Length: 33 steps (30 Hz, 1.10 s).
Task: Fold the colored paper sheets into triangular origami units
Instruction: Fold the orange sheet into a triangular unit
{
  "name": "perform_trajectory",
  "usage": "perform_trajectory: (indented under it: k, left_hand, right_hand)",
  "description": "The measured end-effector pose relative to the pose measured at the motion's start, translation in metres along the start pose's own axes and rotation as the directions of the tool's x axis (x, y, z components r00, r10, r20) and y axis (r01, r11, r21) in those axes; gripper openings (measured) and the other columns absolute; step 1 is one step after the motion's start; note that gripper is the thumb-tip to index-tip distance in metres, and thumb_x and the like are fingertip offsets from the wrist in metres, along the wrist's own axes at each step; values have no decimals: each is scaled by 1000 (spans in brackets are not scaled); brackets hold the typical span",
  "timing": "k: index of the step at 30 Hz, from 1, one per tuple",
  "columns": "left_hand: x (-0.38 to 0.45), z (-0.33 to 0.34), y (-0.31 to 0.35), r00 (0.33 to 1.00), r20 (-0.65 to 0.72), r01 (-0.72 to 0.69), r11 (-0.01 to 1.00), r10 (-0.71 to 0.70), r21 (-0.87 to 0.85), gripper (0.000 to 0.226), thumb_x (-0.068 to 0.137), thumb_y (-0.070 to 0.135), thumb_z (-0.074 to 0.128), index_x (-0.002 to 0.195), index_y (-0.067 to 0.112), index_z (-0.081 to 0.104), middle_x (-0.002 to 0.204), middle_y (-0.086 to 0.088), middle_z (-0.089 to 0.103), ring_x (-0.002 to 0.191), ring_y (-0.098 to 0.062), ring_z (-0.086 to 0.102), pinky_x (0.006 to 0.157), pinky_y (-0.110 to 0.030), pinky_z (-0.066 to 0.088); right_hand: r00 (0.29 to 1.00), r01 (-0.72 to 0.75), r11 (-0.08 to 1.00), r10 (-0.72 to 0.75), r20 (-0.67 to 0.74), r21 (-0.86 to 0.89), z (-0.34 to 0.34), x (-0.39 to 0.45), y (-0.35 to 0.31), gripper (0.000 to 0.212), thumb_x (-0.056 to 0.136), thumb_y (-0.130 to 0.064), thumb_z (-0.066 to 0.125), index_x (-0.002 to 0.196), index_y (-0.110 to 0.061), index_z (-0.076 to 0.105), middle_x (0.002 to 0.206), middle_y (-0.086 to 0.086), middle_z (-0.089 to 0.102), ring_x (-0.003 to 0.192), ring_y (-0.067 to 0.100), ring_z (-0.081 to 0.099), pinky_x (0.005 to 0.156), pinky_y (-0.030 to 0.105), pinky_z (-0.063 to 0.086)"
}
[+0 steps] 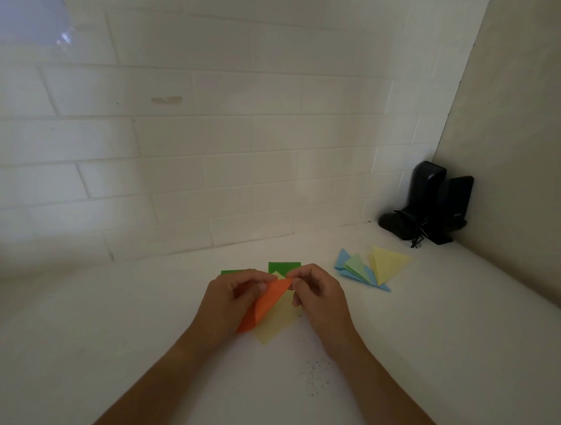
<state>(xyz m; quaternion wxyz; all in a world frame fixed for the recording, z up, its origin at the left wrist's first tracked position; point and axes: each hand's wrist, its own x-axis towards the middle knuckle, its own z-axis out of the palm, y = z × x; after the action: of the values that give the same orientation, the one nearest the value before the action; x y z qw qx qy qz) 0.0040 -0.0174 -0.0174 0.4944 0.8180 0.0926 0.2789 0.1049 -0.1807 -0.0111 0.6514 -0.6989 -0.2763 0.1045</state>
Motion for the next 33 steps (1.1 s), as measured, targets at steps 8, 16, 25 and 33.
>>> perform_trajectory:
  k: [8,16,25,33]
  left_hand:
    - [-4,1,9,998,6,-60,998,60,17,34,96,3,68,101,34,80,99,27,75,99,2,70,86,-9,48]
    - [-1,1,3,1000,-24,19,995,-17,94,18,93,15,75,101,30,82,91,24,76,92,3,70,77,-7,47]
    - [-2,0,6,999,9,34,999,-34,-42,16,94,12,74,99,25,81,91,5,80,88,-15,74,77,-27,56]
    - [-4,4,12,1000,-8,29,991,-30,-129,26,91,6,75,97,30,82,93,12,80,89,-1,73,78,-12,51]
  right_hand:
    - [999,-41,999,41,28,-21,1,1,-1,17,99,-22,60,86,-15,69,66,-1,66,64,10,58,61,25,44]
    - [1000,-9,994,8,-15,-111,2,3,5,23,103,-20,58,84,-7,62,65,-6,64,59,3,54,59,14,42]
    - [996,8,994,2,93,-106,1,3,3,23,102,-27,61,82,-18,68,67,-9,68,63,6,60,65,18,47]
    - [998,-9,995,15,62,-98,2,3,4,29,102,-30,61,81,-10,66,67,-2,69,60,7,57,63,25,47]
